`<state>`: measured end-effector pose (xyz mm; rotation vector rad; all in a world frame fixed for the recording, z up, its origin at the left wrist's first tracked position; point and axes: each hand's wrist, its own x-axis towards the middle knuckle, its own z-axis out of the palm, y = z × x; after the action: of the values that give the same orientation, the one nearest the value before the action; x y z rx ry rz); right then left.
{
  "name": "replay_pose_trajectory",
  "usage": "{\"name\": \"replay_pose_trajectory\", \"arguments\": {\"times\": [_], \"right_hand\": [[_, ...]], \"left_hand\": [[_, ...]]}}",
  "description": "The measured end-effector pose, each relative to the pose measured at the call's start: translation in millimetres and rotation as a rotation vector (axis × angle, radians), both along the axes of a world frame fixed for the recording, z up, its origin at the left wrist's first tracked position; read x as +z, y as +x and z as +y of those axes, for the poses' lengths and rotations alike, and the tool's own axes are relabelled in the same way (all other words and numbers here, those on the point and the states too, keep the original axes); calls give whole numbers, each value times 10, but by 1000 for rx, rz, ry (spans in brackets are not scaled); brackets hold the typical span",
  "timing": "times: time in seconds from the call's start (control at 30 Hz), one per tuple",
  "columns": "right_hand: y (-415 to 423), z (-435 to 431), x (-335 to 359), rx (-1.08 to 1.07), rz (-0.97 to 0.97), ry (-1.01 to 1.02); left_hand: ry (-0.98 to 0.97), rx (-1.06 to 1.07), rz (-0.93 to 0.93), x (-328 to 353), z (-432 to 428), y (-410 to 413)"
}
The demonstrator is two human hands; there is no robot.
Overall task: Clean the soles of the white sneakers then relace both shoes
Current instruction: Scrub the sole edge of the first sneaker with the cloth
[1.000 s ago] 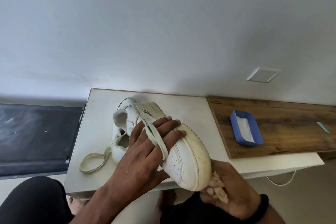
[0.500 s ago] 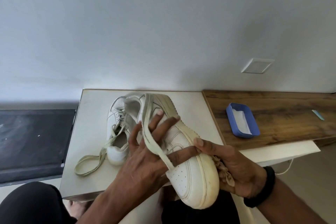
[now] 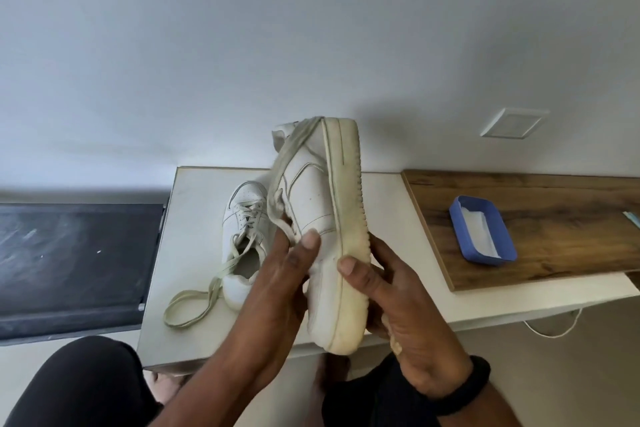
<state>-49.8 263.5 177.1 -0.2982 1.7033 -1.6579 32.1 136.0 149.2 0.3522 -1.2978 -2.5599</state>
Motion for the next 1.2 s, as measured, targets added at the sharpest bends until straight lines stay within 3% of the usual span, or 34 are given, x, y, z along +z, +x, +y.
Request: {"name": "replay_pose_trajectory", "arguments": {"times": [0.17, 0.27, 0.43, 0.57, 0.77, 0.93, 1.0, 1.13, 1.2], "right_hand": [[185, -98, -75, 117, 57, 101], [124, -46, -60, 44, -52, 142], [-50, 125, -53, -385, -337, -185], [29, 202, 114, -379, -399, -313], [475, 28, 305, -251, 56, -207], [670, -45, -11, -109, 996, 171], [688, -40, -149, -68, 1245, 225], [682, -38, -266, -73, 1444, 385], [686, -20, -266, -32, 1422, 437]], "left_hand": [[48, 116, -156, -75, -72, 3], [-19, 179, -181, -115, -74, 14], [11, 175, -184, -238, -113, -3], [88, 182, -201, -291, -171, -6], [19, 294, -234, -338, -201, -41], [17, 324, -262, -311, -238, -34], [27, 334, -274, -300, -260, -24], [11, 373, -323, -339, -272, -33], [9, 393, -330, -348, -272, -39]]}}
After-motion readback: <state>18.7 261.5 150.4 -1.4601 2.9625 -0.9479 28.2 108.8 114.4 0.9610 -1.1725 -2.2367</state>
